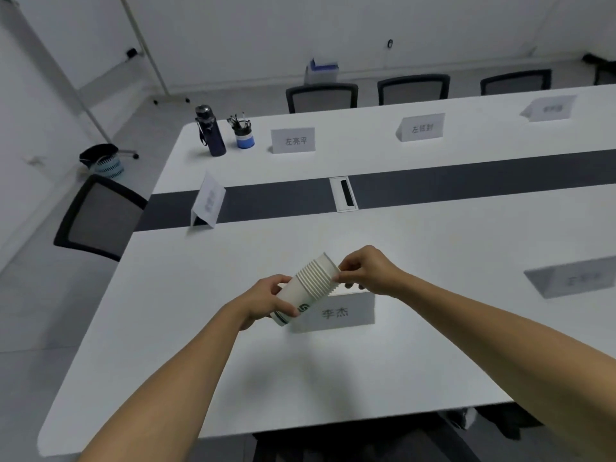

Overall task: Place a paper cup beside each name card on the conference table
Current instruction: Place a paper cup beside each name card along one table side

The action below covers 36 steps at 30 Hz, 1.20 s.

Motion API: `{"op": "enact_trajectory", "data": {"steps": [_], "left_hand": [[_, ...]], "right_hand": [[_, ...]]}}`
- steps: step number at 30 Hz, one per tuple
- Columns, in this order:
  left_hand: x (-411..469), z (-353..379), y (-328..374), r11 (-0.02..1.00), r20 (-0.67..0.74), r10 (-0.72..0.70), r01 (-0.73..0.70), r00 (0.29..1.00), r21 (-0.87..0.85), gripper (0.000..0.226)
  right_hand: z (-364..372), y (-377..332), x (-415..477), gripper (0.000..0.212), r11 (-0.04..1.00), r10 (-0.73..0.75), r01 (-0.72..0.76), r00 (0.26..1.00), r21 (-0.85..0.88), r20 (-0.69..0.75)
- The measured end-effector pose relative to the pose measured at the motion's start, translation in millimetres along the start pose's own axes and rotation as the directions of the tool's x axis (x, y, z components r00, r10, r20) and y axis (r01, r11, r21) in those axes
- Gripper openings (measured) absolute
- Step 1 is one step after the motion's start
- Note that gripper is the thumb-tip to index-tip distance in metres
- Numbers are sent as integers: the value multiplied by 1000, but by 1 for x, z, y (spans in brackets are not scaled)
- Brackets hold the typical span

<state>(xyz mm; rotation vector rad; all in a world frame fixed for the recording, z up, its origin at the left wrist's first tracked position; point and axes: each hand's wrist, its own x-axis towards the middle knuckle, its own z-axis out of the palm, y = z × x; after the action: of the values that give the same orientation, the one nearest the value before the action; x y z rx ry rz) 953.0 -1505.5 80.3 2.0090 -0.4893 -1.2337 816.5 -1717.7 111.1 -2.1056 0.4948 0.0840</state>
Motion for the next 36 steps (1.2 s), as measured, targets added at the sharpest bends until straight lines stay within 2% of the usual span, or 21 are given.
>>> {"op": "enact_trajectory", "data": {"steps": [1,3,5,6,10,14,18,26,31,36], "left_hand": [[5,-6,-3,1000,-14,-7,7,1000,-18,69],[13,-17,-10,997,-61,-26,21,998,-76,68],[23,-29,-20,990,-112,-59,44,992,-135,70],[29,-35,-27,985,-129,-83,62,988,-158,71],[43,-43,-46,971,-142,-134,102,981,-215,73],[48,-45,-59,967,-133,-145,112,980,-230,75],[49,-45,-62,965,-147,-142,104,979,-240,75],[48,-28,-19,983,-158,-42,12,987,-185,73],[54,15,37,993,-114,62,-73,992,-96,71],[47,99,92,987,-27,155,-156,987,-30,68]], "right_hand": [[-4,-1,10,16,999,19,-18,1000,44,-23],[-11,1,29,20,998,42,-32,984,59,-175],[-14,10,52,21,993,55,-89,937,-81,-345],[-11,16,64,20,971,48,-131,927,-199,-372],[20,51,91,21,774,11,-154,973,-614,-230],[49,75,98,21,612,57,-123,992,-781,-112],[58,85,97,21,568,93,-101,994,-817,-58],[32,89,74,42,667,41,-38,999,-744,-15],[-11,102,25,37,695,41,-76,997,-714,-67],[-75,140,-62,34,706,69,-174,982,-686,-178]]}}
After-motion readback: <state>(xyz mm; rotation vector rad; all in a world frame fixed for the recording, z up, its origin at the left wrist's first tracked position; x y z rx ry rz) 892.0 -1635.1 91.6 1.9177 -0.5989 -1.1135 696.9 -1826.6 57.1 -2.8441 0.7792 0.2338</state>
